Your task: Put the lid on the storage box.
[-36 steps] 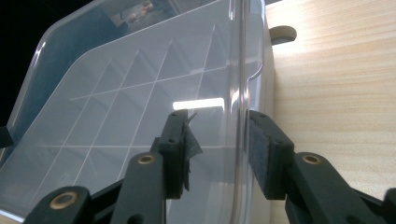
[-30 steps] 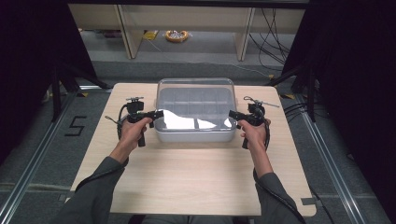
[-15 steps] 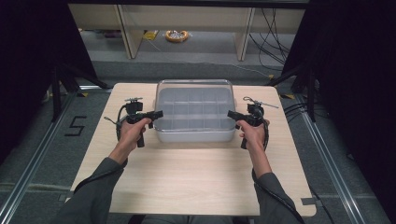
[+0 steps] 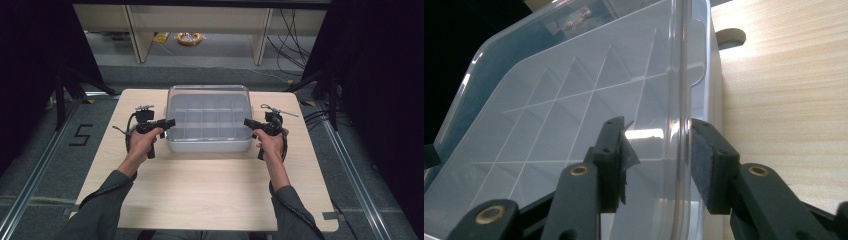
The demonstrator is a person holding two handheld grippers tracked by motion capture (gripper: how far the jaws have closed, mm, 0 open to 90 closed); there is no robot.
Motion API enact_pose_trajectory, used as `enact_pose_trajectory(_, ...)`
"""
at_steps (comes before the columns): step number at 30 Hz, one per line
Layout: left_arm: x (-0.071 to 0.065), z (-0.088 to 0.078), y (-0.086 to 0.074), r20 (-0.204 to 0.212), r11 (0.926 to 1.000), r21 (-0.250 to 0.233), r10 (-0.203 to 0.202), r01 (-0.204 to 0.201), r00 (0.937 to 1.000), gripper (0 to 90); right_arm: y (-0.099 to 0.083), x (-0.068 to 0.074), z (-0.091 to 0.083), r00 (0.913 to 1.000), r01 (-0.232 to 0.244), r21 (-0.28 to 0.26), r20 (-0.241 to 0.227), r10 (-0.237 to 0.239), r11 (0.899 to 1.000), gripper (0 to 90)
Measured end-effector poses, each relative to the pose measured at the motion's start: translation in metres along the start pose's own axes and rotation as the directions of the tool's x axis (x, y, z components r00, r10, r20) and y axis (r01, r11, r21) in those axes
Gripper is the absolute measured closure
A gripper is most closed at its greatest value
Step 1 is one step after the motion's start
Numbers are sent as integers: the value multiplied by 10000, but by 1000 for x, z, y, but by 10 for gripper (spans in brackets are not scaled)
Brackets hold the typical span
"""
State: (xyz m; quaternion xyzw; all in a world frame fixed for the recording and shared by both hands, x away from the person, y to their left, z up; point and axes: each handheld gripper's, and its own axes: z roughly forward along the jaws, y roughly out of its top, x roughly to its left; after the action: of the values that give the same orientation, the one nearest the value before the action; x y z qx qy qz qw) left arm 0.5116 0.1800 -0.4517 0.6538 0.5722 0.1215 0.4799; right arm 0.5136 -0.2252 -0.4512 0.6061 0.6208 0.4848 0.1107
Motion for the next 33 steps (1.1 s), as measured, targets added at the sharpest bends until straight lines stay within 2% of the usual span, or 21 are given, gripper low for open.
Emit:
enact_pose_trajectory(2, -1, 0, 0, -17, 10000, 0, 59, -59, 10000, 527, 0, 0, 0, 10000, -52, 2, -14, 52, 10000, 613)
enact_pose_trajectory(3, -1, 0, 0, -14, 10000, -16, 71, -71, 10000, 524, -1, 4, -1, 9988, -482, 112, -15, 482, 9988, 612)
enact_pose_trajectory(4, -2, 0, 0, -37, 10000, 0, 88, -88, 10000, 522, -1, 3, -1, 9997, -216, 21, 99, 215, 9998, 611)
enact_pose_trajectory(5, -2, 0, -1, -72, 9999, -2, 108, -108, 9999, 519, -1, 4, -1, 9989, -474, 53, -12, 474, 9989, 611)
enact_pose_trajectory(6, -2, 0, -1, -56, 9999, -13, 129, -130, 9999, 516, -1, 4, -1, 9989, -473, 43, -19, 473, 9989, 611)
enact_pose_trajectory(7, -3, 0, -1, -63, 9999, -4, 147, -147, 9999, 513, -1, 0, 0, 10000, 42, -101, -37, -42, 9999, 611)
enact_pose_trajectory(14, -5, 0, -2, -152, 9998, -36, 202, -203, 9997, 501, -1, 3, 0, 9994, 315, -111, 135, -314, 9994, 588)
enact_pose_trajectory(15, -5, 0, -2, -264, 9995, -22, 299, -300, 9992, 496, -1, 3, 0, 9994, 287, -88, 177, -285, 9996, 587)
enact_pose_trajectory(16, -8, 0, -4, -744, 9959, -43, 903, -909, 9931, 519, -1, 3, 0, 9994, 292, -98, 194, -290, 9995, 586)
enact_pose_trajectory(17, -9, 1, -5, -949, 9926, -34, 1201, -1210, 9882, 547, -1, 7, -2, 9994, -166, 30, 300, 165, 9999, 614)
enact_pose_trajectory(18, -9, 2, -7, -787, 9914, 228, 1303, -1288, 9884, 547, -1, 7, -2, 9994, -166, 30, 300, 165, 9999, 614)
enact_pose_trajectory(19, -7, 4, -8, -713, 9951, 276, 966, -949, 9928, 507, 2, 5, -3, 9903, 1099, 66, 845, -1101, 9939, 628)
enact_pose_trajectory(20, -7, 4, -8, -713, 9951, 276, 966, -949, 9928, 515, 2, 5, -3, 9903, 1099, 66, 845, -1101, 9939, 628)
enact_pose_trajectory(21, -6, 4, -7, -702, 9942, 306, 1050, -1031, 9920, 515, 1, 7, -4, 9965, 455, 202, 692, -468, 9988, 621)
enact_pose_trajectory(22, -6, 5, -7, -696, 9955, 213, 934, -921, 9932, 524, 0, 5, -3, 9967, 310, 185, 743, -323, 9993, 624)
enact_pose_trajectory(23, -6, 4, -7, -714, 9949, 269, 993, -976, 9925, 524, 0, 0, -1, 9934, 877, 166, 727, -887, 9960, 625)
enact_pose_trajectory(24, -6, 4, -7, -717, 9941, 316, 1063, -1042, 9918, 524, -2, 3, -1, 9971, 345, 271, 663, -362, 9990, 622)
enact_pose_trajectory(25, -7, 4, -7, -703, 9942, 310, 1053, -1033, 9920, 524, -3, 4, -1, 9977, 145, 373, 649, -169, 9992, 614)
enact_pose_trajectory(26, -7, 4, -7, -684, 9939, 350, 1072, -1050, 9919, 524, -4, 3, 0, 9981, 207, 281, 581, -223, 9994, 612)
enact_pose_trajectory(27, -7, 3, -6, -693, 9932, 374, 1127, -1103, 9912, 525, -3, -2, 0, 9960, 686, 228, 552, -697, 9974, 613)
enact_pose_trajectory(33, -6, 4, -6, -684, 9939, 345, 1072, -1050, 9919, 527, -3, -3, 0, 9957, 742, 166, 537, -750, 9971, 632)
